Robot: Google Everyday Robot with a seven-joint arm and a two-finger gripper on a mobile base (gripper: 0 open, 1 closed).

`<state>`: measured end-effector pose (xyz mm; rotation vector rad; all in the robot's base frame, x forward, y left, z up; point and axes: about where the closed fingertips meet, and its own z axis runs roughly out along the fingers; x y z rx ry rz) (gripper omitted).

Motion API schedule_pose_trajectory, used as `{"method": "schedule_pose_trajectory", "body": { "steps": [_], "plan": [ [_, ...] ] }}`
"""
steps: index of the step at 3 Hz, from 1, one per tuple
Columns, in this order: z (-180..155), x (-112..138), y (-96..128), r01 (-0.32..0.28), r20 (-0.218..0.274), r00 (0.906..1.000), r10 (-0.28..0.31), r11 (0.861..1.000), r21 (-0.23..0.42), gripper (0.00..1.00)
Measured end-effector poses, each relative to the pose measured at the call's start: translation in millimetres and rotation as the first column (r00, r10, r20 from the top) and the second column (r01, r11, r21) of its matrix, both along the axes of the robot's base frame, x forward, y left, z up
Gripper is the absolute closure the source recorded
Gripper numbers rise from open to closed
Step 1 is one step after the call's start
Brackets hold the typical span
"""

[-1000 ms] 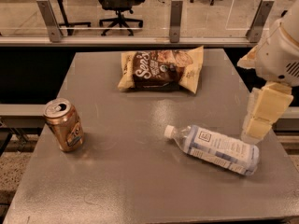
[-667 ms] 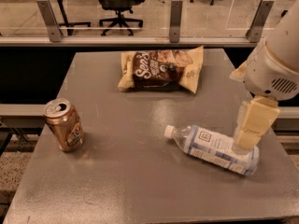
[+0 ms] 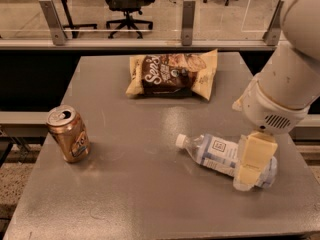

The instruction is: Pick blue plastic bottle

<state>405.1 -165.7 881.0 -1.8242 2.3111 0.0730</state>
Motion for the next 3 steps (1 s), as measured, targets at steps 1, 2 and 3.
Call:
{"method": "schedule_pose_trajectory", "body": {
  "steps": [1, 2, 3],
  "plan": [
    [-18.0, -9.8, 6.3, -0.013, -0.036, 0.9993, 0.012, 1.0, -0.019, 0.0],
    [-32.0, -16.1, 8.6, -0.017, -0.059, 0.9981, 0.015, 0.999, -0.04, 0.16],
    [-38.3, -17.8, 8.9, -0.012, -0.07, 0.9975, 0.009, 0.999, -0.051, 0.39]
  ]
}}
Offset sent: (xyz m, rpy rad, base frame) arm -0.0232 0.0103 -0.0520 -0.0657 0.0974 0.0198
